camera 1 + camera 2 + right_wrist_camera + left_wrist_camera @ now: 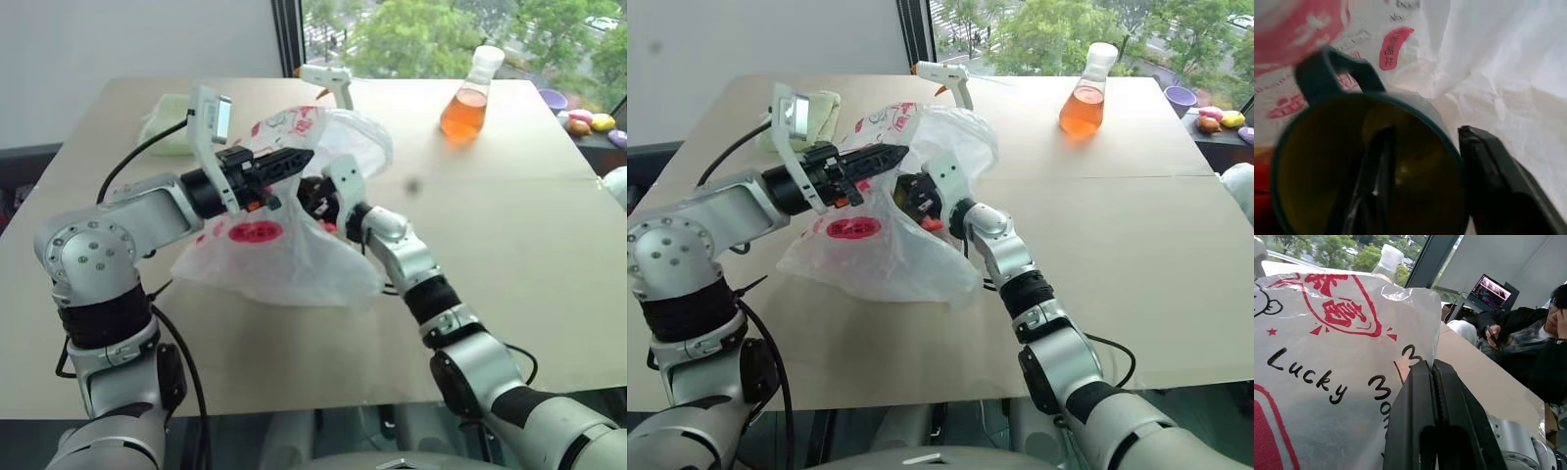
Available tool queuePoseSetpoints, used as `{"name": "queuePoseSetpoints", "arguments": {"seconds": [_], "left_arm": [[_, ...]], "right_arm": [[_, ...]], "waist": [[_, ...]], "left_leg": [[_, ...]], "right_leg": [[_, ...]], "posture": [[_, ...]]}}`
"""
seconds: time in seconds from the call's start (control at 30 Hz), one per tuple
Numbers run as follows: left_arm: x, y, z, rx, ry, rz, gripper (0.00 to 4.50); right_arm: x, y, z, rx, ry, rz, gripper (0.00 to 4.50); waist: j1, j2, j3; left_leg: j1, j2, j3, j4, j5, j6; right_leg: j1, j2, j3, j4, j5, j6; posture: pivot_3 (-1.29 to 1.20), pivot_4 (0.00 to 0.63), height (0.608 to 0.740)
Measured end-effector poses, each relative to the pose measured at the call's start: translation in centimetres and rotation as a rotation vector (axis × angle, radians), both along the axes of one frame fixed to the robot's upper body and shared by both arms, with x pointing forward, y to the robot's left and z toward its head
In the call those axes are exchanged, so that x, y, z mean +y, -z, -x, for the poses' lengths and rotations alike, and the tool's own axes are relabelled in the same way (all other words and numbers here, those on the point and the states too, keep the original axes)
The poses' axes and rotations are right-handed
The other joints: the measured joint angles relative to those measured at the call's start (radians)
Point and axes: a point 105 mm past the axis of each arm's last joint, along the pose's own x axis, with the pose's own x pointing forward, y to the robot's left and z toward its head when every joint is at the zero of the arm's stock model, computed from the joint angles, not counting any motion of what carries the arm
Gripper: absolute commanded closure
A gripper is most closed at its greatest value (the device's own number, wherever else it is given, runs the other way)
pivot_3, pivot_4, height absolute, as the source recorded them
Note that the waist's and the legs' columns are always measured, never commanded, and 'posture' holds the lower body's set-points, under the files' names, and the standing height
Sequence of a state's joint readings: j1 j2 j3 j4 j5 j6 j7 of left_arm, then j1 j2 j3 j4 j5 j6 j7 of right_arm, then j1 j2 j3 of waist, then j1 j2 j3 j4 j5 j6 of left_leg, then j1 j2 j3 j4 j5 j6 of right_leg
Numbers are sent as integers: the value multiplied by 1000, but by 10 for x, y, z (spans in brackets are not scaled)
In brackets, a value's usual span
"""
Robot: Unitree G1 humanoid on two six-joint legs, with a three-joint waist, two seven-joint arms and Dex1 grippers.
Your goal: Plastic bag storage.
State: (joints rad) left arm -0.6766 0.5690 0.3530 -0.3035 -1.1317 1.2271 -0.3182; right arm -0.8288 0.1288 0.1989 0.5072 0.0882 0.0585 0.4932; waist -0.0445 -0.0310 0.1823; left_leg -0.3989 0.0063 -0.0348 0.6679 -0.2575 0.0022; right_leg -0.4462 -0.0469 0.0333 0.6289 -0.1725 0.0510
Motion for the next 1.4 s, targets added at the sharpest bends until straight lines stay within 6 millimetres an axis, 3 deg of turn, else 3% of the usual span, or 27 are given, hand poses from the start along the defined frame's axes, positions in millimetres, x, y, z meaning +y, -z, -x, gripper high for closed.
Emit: {"name": "queuePoseSetpoints", "arguments": {"seconds": [0.07, 0.13, 0.23, 0.47, 0.63, 0.77, 0.83, 0.97, 1.1, 1.23, 1.33, 1.4], "left_arm": [[0, 1, 0, 1, -4, 6, 4500], [0, 4, -2, 2, -12, 7, 4500], [0, 3, -5, -7, -21, 20, 4500], [-1, 9, -13, 16, -16, 36, 4500], [2, 8, -13, 7, -4, 42, 4500], [-3, 11, -12, 6, 15, 28, 4500], [-5, 13, -12, 8, 26, 19, 4500], [-3, 16, -11, 14, 20, 13, 4500], [-3, 15, -11, -6, 15, 3, 4500], [-6, 26, -28, -13, 12, -46, 4500], [-14, 16, -44, -50, 30, -47, 4500], [-18, 7, -45, -71, 65, -42, 3939]], "right_arm": [[1, -4, 10, -5, -46, -21, 669], [-10, 0, 17, -3, -50, -24, 26], [-36, 0, 24, -35, -17, 31, 26], [-89, -28, 33, -133, 165, 104, 26], [-127, -38, 5, -126, 422, 155, 26], [-131, -41, -26, -67, 501, 142, 26], [-129, -35, -44, -13, 518, 134, 532], [-138, -30, -60, 2, 533, 147, 2135], [-158, -34, -64, -24, 570, 153, 4301], [-202, -38, -56, -49, 676, 166, 4451], [-230, -35, -40, -56, 751, 192, 4451], [-236, -33, -29, -48, 771, 208, 4500]], "waist": [[1, 0, 0], [8, 0, 0], [12, 0, 0], [2, 0, 0], [3, 0, 0], [2, 0, 0], [2, 0, 0], [5, 0, 0], [6, 0, 0], [14, 1, 0], [19, 1, 0], [10, 1, 1]], "left_leg": [[0, 0, 0, 0, 0, 0], [0, -1, -1, 1, 0, 0], [0, -2, -1, 2, 0, 0], [1, 0, 0, 1, 0, 0], [1, 0, 1, 2, 0, 0], [1, 0, 1, 2, 0, 0], [1, 0, 2, 1, 0, 0], [-1, 0, 2, 1, 0, 0], [-1, -1, 2, 1, 0, 1], [-2, -1, 1, 0, 0, 1], [-2, -1, 1, 1, 0, 1], [-1, 0, 2, 1, 0, 1]], "right_leg": [[0, 0, 0, 0, 0, 0], [1, -1, -1, 1, 0, 0], [1, -1, -1, 0, 0, 0], [1, 1, -1, 2, 0, 0], [1, 1, 0, 1, 0, 0], [1, 1, 1, 1, 0, 0], [1, 1, 1, 1, 0, 0], [1, 0, 1, -2, 0, 0], [1, 0, 1, -3, 0, 0], [1, 0, 0, -2, 0, 0], [1, 0, -1, -2, 0, 0], [1, 0, 0, -2, 0, 0]], "posture": [[0, 150, 739], [0, 150, 739], [0, 150, 739], [0, 150, 739], [0, 150, 739], [0, 150, 739], [0, 150, 739], [0, 150, 739], [0, 150, 739], [0, 150, 739], [0, 150, 739], [0, 150, 739]]}}
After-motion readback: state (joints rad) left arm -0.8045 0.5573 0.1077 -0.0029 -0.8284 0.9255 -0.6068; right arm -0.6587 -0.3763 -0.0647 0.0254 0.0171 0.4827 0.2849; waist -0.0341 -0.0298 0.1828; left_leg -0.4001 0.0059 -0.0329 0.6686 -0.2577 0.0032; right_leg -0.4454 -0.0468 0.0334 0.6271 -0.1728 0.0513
